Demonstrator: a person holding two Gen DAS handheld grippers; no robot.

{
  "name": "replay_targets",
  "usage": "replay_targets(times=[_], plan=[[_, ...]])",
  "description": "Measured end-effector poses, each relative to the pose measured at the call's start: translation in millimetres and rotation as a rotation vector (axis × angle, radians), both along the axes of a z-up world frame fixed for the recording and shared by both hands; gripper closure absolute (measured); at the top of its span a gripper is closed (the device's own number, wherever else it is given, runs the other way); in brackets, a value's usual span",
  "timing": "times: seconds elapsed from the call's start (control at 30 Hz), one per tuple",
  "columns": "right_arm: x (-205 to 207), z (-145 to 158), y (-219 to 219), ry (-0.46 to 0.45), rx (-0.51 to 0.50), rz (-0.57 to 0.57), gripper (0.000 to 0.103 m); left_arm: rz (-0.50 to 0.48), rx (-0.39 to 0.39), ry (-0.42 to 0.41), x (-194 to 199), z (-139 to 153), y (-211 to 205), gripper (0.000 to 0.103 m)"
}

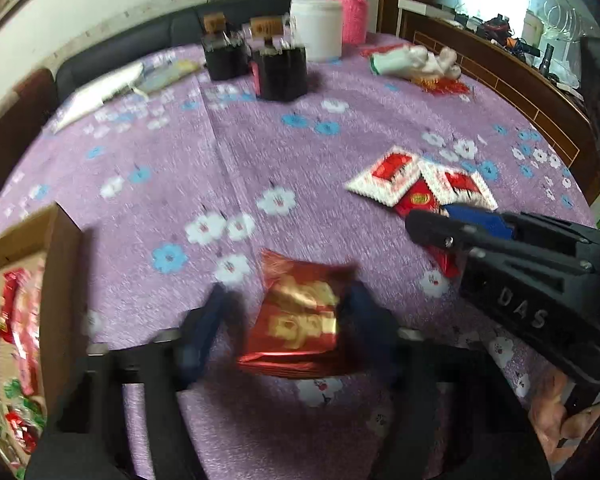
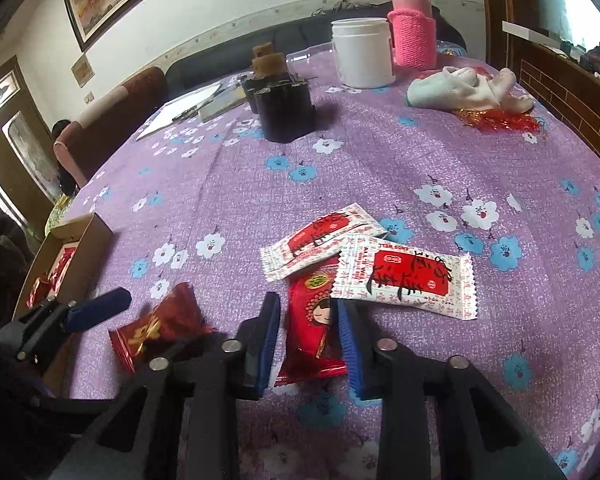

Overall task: Organize snacks
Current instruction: 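Grasp dark red packet with left tool while right tool grasps long red bar, then carry the dark red packet and red bar over the tray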

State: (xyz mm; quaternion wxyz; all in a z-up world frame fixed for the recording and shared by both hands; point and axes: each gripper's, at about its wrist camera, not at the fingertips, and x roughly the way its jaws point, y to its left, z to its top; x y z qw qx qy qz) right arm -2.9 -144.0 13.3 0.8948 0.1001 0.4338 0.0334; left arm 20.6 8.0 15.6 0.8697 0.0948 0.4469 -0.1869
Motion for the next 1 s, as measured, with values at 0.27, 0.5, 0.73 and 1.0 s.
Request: replay_targets(times=[0.27, 0.5, 0.73, 1.0], plan=[[-3, -1, -10, -0.007, 0.075, -0.013, 0.082, 0.052, -0.065, 0.026, -4, 5, 10, 0.062], [-7, -1, -11, -0.002, 0.128, 0.005, 0.082, 0.082, -0.099, 0.021, -16, 16, 20, 0.062], [-15, 2, 6, -0.008, 0.144, 0.075, 0.083, 0.112, -0.129, 0.010, -35, 29, 38, 0.062], [-49, 34, 21, -0.067, 0.248, 0.142, 0.083, 0.114, -0.254, -0.025, -63, 59, 75, 0.062]])
